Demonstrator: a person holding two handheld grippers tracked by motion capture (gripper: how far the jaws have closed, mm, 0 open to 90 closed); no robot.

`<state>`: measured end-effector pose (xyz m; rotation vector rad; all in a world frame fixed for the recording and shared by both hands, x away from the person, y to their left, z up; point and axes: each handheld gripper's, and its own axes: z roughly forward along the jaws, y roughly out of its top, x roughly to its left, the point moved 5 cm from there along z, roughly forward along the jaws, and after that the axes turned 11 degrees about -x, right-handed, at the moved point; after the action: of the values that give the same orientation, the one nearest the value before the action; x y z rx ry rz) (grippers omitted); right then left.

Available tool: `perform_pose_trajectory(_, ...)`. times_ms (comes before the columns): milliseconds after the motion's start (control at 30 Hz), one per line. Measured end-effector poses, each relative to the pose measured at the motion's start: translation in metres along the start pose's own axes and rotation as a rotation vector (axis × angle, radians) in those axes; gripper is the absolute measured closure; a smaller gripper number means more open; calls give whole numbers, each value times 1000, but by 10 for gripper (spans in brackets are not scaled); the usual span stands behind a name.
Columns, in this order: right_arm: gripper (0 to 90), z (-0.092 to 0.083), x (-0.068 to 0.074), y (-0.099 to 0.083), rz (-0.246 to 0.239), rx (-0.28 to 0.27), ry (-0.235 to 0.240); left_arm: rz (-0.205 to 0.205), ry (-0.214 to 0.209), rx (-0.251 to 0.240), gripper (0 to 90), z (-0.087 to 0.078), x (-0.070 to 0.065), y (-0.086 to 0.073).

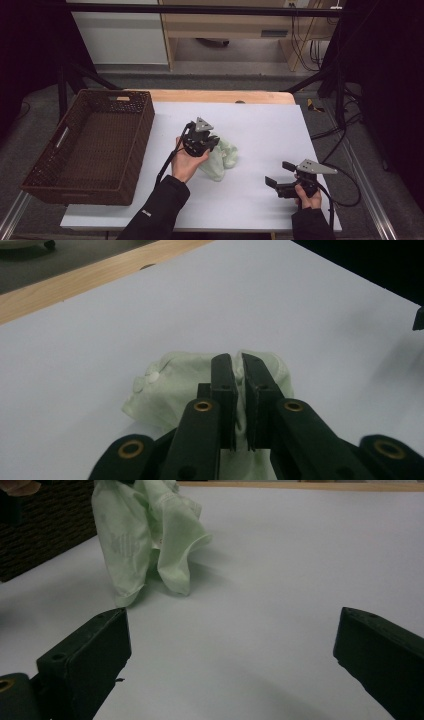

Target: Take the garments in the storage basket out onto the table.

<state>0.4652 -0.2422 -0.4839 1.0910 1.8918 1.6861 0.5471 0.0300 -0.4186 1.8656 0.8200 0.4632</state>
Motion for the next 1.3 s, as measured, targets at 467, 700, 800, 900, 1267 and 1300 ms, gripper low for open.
perform_pose_trajectory(467,26,0,0,0,-3,-1,0,13,-5,43,822,11,0,-18)
perform_pose_trajectory(700,25,0,0,0,-4,0,-1,22,-11,48,756,13,-1,-20)
perform_pose_trajectory(800,25,0,0,0,-3,-1,-1,26,-24,34,655,10,-1,-19)
perform_pose_trajectory(900,25,0,0,0,-3,0,-2,38,-26,9,481,6,0,-17)
perform_pose_trajectory(1267,25,0,0,0,-7,2,-1,-24,-66,-52,112,-19,9,-18)
perform_pose_trajectory(1300,25,0,0,0,-8,2,-1,-29,-75,-57,90,-22,10,-20)
